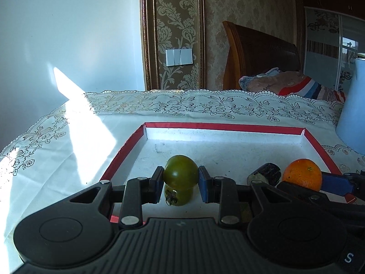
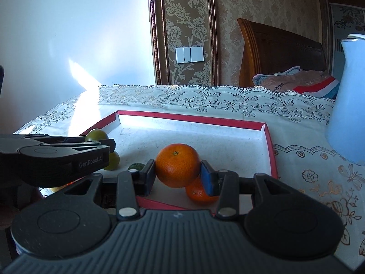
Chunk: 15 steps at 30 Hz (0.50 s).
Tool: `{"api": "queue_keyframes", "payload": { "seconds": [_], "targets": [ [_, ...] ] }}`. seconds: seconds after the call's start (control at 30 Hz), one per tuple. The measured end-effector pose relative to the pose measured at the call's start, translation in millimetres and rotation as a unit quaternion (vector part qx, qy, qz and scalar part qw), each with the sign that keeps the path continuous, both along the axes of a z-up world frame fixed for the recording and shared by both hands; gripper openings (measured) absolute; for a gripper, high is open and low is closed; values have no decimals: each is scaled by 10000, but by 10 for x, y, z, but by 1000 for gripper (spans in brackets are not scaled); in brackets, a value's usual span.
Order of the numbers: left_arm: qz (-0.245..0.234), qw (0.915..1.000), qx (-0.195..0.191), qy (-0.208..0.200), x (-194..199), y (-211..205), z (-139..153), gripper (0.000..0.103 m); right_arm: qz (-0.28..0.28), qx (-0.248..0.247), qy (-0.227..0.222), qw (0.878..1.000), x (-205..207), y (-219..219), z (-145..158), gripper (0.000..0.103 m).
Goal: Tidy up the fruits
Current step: 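Carry the tomato in left tool and orange in right tool over the tray, then open left tool to drop the tomato while right tool releases the orange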
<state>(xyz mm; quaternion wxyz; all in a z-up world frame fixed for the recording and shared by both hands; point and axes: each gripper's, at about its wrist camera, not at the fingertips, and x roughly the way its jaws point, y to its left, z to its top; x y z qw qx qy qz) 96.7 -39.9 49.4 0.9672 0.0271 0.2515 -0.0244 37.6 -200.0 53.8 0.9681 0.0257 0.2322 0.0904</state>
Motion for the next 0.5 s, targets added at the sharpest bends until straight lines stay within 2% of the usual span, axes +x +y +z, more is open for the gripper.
{"api": "queue_keyframes", "payload": {
  "seconds": [0.2,0.5],
  "targets": [
    [-89,10000,26,34,66,-40,-72,31,-40,48,114,9999,66,4,-63,40],
    [-89,10000,-10,3,77,-57,-87,32,-111,52,11,9999,57,10,-86,40]
  ]
}}
